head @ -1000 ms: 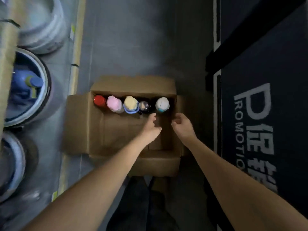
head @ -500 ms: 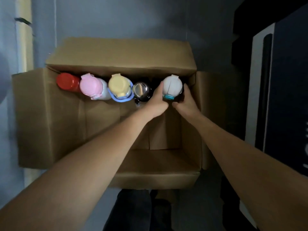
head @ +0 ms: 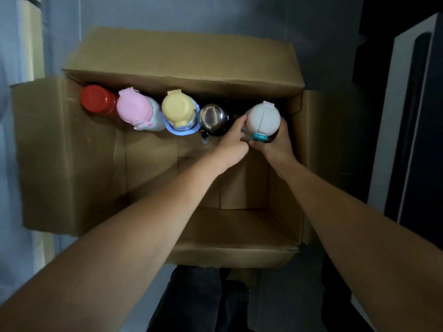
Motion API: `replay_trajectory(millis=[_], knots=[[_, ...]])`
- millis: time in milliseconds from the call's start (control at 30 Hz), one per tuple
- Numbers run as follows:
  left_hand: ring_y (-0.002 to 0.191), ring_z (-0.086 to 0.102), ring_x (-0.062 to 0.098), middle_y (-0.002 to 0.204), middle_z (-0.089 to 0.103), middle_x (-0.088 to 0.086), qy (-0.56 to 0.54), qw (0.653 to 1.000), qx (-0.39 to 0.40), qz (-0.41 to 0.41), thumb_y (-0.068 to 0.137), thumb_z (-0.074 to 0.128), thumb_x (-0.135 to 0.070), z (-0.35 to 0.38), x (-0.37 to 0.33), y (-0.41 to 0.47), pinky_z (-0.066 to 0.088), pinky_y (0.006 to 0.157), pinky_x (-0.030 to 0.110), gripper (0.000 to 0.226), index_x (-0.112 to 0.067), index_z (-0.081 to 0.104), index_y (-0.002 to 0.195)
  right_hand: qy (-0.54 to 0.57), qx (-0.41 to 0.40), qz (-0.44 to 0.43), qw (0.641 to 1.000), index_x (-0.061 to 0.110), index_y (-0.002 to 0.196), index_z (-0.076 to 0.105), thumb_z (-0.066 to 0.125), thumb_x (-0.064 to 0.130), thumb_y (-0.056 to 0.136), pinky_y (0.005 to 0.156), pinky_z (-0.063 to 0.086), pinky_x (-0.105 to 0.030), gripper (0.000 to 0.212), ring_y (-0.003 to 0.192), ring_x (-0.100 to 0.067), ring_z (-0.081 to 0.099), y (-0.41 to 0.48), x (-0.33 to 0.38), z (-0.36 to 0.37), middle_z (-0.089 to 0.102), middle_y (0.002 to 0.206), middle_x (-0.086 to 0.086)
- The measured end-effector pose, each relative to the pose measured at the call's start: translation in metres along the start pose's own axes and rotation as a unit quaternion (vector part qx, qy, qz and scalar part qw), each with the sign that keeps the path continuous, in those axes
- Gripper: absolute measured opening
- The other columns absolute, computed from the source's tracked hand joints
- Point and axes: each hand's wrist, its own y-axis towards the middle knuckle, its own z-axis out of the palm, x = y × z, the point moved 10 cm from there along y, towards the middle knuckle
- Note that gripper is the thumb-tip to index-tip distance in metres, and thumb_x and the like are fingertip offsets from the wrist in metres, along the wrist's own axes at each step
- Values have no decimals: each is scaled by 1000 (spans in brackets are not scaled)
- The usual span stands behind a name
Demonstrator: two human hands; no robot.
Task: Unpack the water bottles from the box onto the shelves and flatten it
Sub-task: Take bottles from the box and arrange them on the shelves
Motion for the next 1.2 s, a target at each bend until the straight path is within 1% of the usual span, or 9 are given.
replay_trajectory(millis=[233, 400, 500, 667, 733, 800, 900, 1000, 1200], knots=[[140, 28, 18, 153, 19, 3, 27, 999, -18, -1, 86, 45, 9, 0, -11, -51, 29, 114, 39, 77, -22, 17, 150, -13, 30, -15, 999, 16, 143, 28, 77, 2, 72, 105, 43, -34, 88, 130, -15, 40, -47, 15, -3, 40, 141, -4], [133, 39, 21, 145, 34, 8, -5, 999, -41, 1, 87, 50, 3, -5, -45, -112, 34, 112, 44, 64, -19, 34, 144, -29, 79, -18, 996, 18, 141, 32, 80, 7, 71, 93, 47, -18, 86, 120, -7, 44, -99, 59, -17, 46, 131, 4], [127, 44, 24, 139, 41, 12, -21, 997, -65, 23, 82, 49, 5, -17, -76, -163, 38, 109, 47, 57, -16, 44, 135, -29, 95, -10, 995, 21, 139, 33, 81, 13, 72, 102, 46, -34, 83, 123, -15, 47, -141, 93, -31, 47, 133, 1], [126, 44, 21, 137, 43, 5, -46, 994, -89, 50, 82, 55, 6, -38, -121, -251, 40, 107, 44, 56, -15, 39, 131, -12, 124, -52, 991, 20, 137, 37, 79, 19, 75, 70, 49, -6, 75, 102, -2, 54, -216, 165, -38, 51, 117, 13], [126, 46, 23, 134, 46, 5, -55, 990, -111, 70, 81, 48, 12, -48, -140, -289, 41, 106, 41, 55, -11, 39, 130, -8, 128, -77, 989, 19, 136, 38, 79, 20, 76, 69, 50, -7, 73, 101, -3, 55, -244, 198, -38, 52, 116, 12], [123, 48, 22, 135, 46, 5, -71, 984, -138, 87, 80, 39, 19, -60, -154, -334, 45, 99, 37, 59, -11, 38, 131, -19, 143, -109, 984, 18, 134, 39, 79, 24, 76, 75, 52, -13, 71, 102, -7, 58, -277, 234, -34, 54, 117, 9], [106, 52, 11, 132, 48, 2, -94, 976, -175, 89, 80, 33, 20, -73, -171, -395, 47, 73, 17, 67, -15, 34, 137, -42, 167, -149, 974, 21, 128, 41, 77, 33, 77, 65, 48, -8, 64, 93, -6, 60, -321, 281, -28, 56, 105, 15], [92, 52, 2, 120, 49, 4, -114, 965, -206, 115, 78, 34, 22, -79, -187, -471, 45, 59, 5, 68, -13, 36, 137, -56, 205, -203, 956, 28, 111, 49, 75, 30, 80, 63, 48, -8, 41, 87, -4, 64, -386, 332, -24, 61, 95, 16], [120, 50, 23, 129, 52, 9, -198, 935, -255, 142, 82, 39, 18, -96, -171, -624, 46, 83, 29, 70, -22, 36, 140, -105, 313, -250, 910, 33, 85, 62, 73, 30, 82, 59, 50, -11, 12, 74, -2, 69, -526, 389, 10, 72, 80, 16]])
